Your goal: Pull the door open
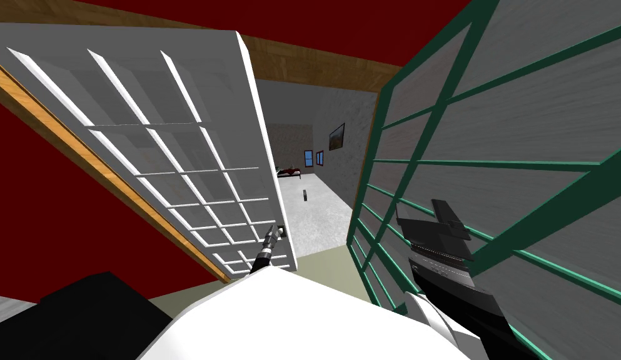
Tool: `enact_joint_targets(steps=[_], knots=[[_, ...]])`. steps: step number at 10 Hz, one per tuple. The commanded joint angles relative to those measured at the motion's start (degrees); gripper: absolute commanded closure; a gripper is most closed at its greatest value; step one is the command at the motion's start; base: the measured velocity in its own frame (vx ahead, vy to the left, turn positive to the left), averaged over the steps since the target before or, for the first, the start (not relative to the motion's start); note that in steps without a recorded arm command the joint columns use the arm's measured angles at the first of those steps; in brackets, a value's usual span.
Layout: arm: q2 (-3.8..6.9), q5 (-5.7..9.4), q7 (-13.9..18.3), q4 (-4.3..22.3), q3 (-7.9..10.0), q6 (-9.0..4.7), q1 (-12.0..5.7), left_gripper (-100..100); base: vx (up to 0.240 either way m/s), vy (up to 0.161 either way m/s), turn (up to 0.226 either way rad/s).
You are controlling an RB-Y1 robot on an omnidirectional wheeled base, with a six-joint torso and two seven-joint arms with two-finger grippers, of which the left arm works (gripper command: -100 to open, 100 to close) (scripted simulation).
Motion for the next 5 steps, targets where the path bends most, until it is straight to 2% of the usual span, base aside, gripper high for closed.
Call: enact_joint_targets(steps=[1, 2, 3, 5], knots=[[-1.38, 0.38, 2.5, 0.2, -1.11, 0.43, -0.21, -100, -0.089, -0.005, -0.037], [-1.65, 1.03, 4.2, 0.2, -1.13, 0.52, -0.45, -100, -0.085, -0.004, -0.041], [-1.65, 1.03, 4.4, 0.2, -1.13, 0.52, -0.45, -100, -0.067, 0.002, -0.010], [-2.23, 2.42, 7.8, 0.3, -1.18, 0.72, -0.96, -100, -0.060, 0.007, -0.033]])
